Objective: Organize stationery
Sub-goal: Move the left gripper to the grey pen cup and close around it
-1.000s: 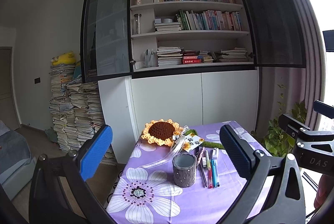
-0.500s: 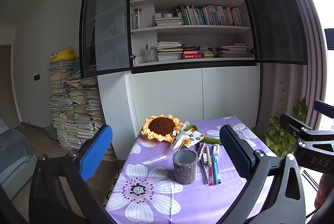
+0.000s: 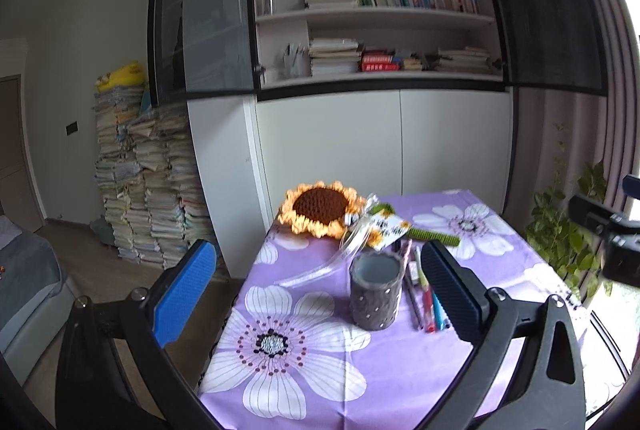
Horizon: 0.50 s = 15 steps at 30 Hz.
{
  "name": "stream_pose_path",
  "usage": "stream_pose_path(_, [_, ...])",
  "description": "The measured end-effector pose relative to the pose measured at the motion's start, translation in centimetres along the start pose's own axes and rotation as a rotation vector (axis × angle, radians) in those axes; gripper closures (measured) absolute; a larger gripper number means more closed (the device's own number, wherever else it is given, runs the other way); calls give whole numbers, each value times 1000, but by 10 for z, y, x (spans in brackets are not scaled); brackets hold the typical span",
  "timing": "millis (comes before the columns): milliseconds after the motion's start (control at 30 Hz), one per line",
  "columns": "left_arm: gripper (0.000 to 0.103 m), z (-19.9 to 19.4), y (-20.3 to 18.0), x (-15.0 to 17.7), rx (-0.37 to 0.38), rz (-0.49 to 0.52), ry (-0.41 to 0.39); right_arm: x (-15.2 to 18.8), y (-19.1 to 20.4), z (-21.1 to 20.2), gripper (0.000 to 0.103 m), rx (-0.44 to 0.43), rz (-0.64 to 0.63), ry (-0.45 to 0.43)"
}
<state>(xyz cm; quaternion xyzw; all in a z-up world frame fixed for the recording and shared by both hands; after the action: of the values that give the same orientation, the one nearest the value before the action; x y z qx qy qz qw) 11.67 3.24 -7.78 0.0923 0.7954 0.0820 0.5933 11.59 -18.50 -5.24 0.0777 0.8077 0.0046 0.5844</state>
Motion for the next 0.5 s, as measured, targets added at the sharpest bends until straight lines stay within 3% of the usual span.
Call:
stream_pose_path(200, [1,55,-8,36,86,5,124,17,-8,47,0,30,32,122])
stream_pose_path(367, [1,91,-36,52,171,66,176,37,-14,90,0,56,39,218])
stream_pose_path(500, [1,117,-48,60,196,90,217,48,-18,118,0,63,54,292])
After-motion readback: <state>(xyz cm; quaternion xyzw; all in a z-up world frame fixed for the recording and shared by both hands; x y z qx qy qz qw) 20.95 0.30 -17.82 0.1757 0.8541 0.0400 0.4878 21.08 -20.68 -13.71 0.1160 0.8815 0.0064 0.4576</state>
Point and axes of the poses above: each gripper's, at about its wrist camera, not at the fingertips, and z roughly the way its jaws point, y to its left, x to its underside, the point moved 6 cm from there along z, roughly the way its jaws point, and after that the axes turned 9 degrees about z, right-handed, at the moved point
